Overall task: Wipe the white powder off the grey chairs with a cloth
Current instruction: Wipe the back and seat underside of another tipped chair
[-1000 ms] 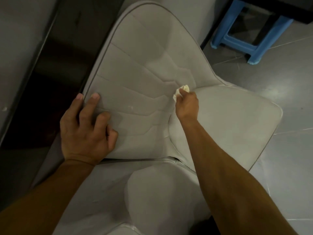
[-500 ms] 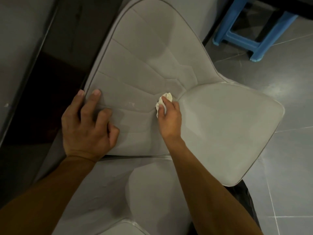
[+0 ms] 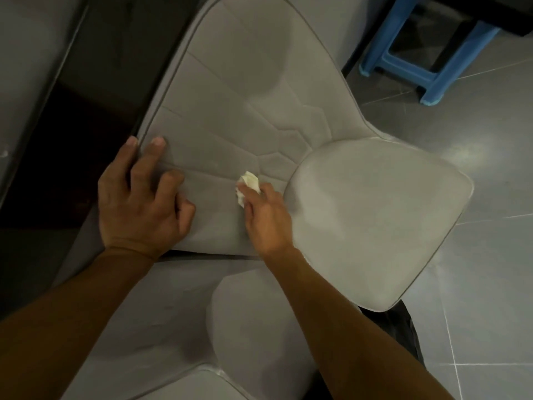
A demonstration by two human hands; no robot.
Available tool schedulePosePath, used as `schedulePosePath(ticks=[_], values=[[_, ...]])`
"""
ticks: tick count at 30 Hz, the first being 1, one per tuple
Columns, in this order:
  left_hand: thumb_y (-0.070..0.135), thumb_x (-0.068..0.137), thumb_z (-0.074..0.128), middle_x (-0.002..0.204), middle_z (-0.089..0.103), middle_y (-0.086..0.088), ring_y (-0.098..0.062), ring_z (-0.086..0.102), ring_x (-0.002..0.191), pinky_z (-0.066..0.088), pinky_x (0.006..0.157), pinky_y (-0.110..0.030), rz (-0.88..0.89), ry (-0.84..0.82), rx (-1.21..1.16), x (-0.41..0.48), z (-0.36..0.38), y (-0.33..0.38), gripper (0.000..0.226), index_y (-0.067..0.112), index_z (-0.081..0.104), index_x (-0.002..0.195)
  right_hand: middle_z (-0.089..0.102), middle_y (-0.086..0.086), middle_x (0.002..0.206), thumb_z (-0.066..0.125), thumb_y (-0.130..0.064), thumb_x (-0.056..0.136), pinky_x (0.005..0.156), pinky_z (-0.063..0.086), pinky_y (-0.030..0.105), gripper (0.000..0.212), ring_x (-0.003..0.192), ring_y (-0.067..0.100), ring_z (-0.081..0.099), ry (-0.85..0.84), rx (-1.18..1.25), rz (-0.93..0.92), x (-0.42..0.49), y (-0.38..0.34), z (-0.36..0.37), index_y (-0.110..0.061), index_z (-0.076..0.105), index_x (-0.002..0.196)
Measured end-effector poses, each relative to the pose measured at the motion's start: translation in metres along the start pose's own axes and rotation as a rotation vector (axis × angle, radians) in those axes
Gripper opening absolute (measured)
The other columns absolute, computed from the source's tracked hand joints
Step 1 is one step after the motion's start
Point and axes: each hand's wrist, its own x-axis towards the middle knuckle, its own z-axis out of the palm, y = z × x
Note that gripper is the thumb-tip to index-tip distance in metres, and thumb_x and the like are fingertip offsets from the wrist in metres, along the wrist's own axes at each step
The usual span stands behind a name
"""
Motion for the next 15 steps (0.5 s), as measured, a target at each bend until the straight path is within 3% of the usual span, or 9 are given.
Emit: schedulePosePath(ticks=[3, 6, 11, 15], values=[[0.018, 0.085, 0.057, 0.145, 0.043, -0.018, -0.052, 0.046, 0.131, 0.043, 0.105, -0.056, -0.012, 0.017, 0.009, 0.000, -0.002, 0.002, 0.020, 0.004, 0.063, 0.099, 0.053, 0.006, 0.124, 0.046, -0.026, 0.100, 0.086, 0.050, 0.038, 0.036, 0.106, 0.029, 0.055, -0.182, -0.038, 0.207, -0.018, 0.041, 0.001, -0.030, 0.058, 0.134], [0.019, 0.086, 0.057, 0.144, 0.044, -0.019, -0.052, 0.044, 0.131, 0.041, 0.107, -0.055, -0.006, 0.030, 0.022, -0.001, -0.002, 0.003, 0.021, 0.003, 0.063, 0.099, 0.054, 0.007, 0.124, 0.045, -0.034, 0.102, 0.090, 0.052, 0.039, 0.036, 0.105, 0.029, 0.059, -0.115, 0.073, 0.271, -0.037, 0.057, 0.009, -0.026, 0.060, 0.133], [0.021, 0.088, 0.054, 0.146, 0.043, -0.016, -0.047, 0.036, 0.136, 0.041, 0.107, -0.052, -0.024, 0.023, 0.058, -0.001, -0.003, 0.004, 0.022, 0.004, 0.062, 0.100, 0.052, 0.003, 0.122, 0.047, -0.034, 0.103, 0.092, 0.049, 0.028, 0.038, 0.103, 0.021, 0.058, 0.109, 0.279, 0.091, -0.039, 0.016, 0.020, -0.025, 0.056, 0.139], [0.021, 0.088, 0.053, 0.148, 0.040, -0.015, -0.048, 0.038, 0.136, 0.038, 0.111, -0.051, -0.019, 0.020, 0.058, -0.001, -0.003, 0.004, 0.023, 0.004, 0.062, 0.100, 0.052, -0.001, 0.127, 0.042, -0.038, 0.104, 0.095, 0.048, 0.029, 0.039, 0.110, 0.021, 0.057, 0.093, 0.360, 0.115, -0.035, 0.014, 0.037, -0.029, 0.053, 0.140]])
